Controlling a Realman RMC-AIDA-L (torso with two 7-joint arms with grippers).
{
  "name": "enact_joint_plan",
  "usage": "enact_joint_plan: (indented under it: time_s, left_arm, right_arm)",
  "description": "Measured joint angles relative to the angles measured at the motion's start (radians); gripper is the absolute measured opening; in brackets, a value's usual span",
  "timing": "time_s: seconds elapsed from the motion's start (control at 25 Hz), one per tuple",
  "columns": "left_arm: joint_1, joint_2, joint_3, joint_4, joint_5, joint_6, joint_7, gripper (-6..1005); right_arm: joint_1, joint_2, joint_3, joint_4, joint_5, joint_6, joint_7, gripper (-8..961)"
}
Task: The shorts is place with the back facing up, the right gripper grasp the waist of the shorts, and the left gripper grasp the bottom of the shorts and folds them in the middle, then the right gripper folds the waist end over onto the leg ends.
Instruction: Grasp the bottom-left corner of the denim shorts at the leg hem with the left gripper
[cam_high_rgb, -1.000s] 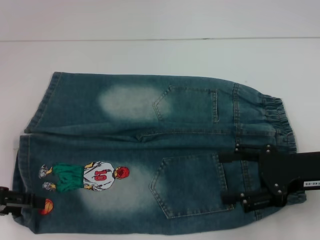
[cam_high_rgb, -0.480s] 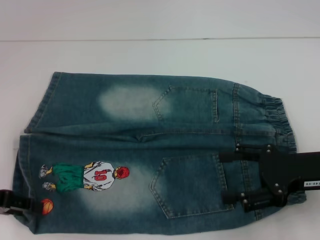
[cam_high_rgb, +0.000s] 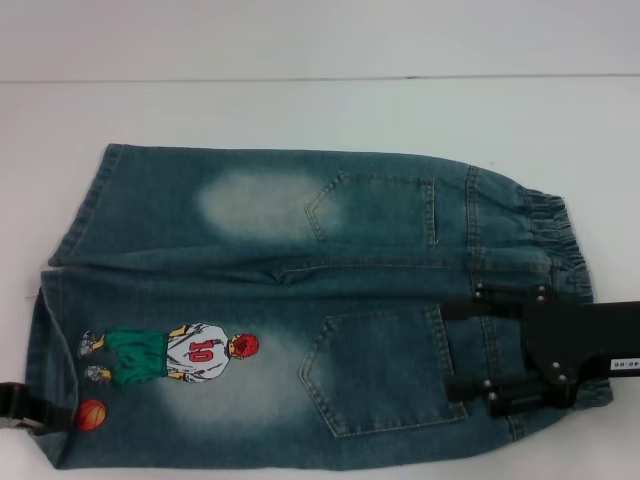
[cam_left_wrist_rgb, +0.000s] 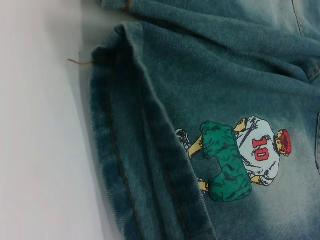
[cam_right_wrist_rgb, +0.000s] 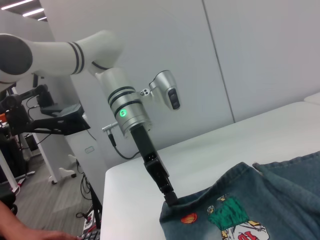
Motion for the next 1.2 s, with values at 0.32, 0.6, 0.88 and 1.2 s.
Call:
enact_joint_plan:
  time_s: [0.32,0.6,0.88,1.2]
  left_arm:
    - [-0.002,0.000,0.001,-0.006,0.000,-0.009,0.008,35]
    - [-0.003,0.002,0.014,-0.003,0.000,-0.001,0.009,8]
    - [-0.005,0.005,0.015,0.000,0.001,0.001,0.004,210]
    - [-0.008,0.009,0.021,0.011,0.036,0.000,0.004,553]
  right_arm:
    - [-0.003,-0.002,0.042,0.000,0.001,0.001,0.002,936]
    - [-0.003,-0.003,0.044,0.000,0.001,0.007,0.002,935]
    - [-0.003,-0.003,0.043,0.000,0.001,0.018,0.001,935]
    - [-0.001,-0.002,0.043,0.001,0.001,0.018,-0.003,934]
